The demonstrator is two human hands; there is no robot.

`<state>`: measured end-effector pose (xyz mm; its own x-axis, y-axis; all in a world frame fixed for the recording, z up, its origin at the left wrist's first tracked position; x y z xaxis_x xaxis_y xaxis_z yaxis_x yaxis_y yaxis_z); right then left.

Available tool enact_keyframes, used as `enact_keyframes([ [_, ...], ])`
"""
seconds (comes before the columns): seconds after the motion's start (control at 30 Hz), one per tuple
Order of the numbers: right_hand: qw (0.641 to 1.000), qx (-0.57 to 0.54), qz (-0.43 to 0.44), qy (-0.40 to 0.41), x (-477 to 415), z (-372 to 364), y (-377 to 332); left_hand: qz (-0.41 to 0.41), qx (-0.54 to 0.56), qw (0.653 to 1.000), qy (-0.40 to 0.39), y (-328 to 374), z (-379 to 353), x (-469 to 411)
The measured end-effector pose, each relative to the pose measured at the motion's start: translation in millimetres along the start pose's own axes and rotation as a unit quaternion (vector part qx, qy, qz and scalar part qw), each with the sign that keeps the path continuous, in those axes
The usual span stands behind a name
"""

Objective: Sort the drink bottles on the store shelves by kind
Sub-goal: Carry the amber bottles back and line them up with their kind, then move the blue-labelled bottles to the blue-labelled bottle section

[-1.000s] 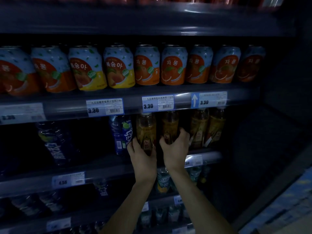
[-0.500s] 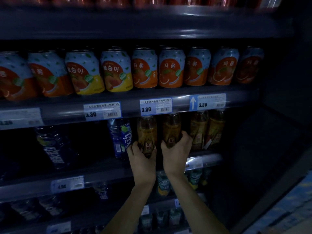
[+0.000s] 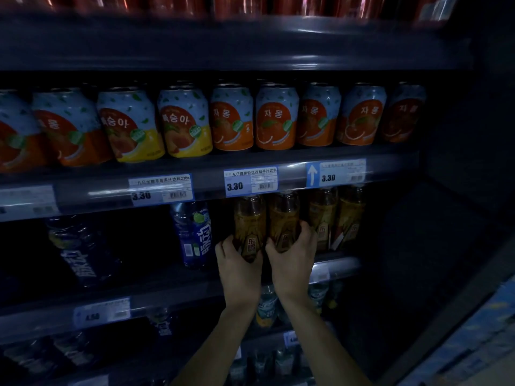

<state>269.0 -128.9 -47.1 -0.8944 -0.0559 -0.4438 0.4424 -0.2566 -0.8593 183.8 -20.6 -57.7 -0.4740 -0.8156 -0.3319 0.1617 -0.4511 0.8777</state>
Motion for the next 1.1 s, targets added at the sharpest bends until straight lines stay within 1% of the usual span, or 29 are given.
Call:
enact_keyframes([
  [0.1,1.0,0.013,0.0,0.002,1,3,0,0.0,0.005,1.0,-0.006,1,-2,0],
  [0.3,0.997,0.056,0.032,0.04,5,8,-5,0.008,0.016,1.0,-0.023,1,-5,-1],
  [0.4,0.997,0.061,0.031,0.039,8,6,-7,0.012,0.019,0.999,-0.031,0,-4,-1],
  [0.73,0.998,0.043,0.017,0.047,25,5,-18,-0.021,-0.006,0.998,-0.055,-2,17,4],
  [0.87,0.996,0.035,0.042,0.065,38,5,-32,-0.016,0.002,0.999,-0.049,-5,34,9],
  [1.0,0.997,0.02,0.05,0.054,52,-2,-45,-0.01,0.009,0.999,-0.043,-11,57,10],
  [1.1,0.998,0.002,0.048,0.029,65,-14,-54,-0.013,0.009,0.999,-0.035,-17,78,9],
])
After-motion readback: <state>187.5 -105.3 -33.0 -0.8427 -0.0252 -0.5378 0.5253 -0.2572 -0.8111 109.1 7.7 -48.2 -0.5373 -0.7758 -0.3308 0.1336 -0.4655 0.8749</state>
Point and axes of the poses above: each hand's wrist, its own x-axis away from the middle knuckle, its own z-axis out of the back of the hand, y = z × x, the point moved 6 cm from there along -x, towards the middle knuckle, and after that the axes turned 4 degrees about -x, right-handed, at the moved point
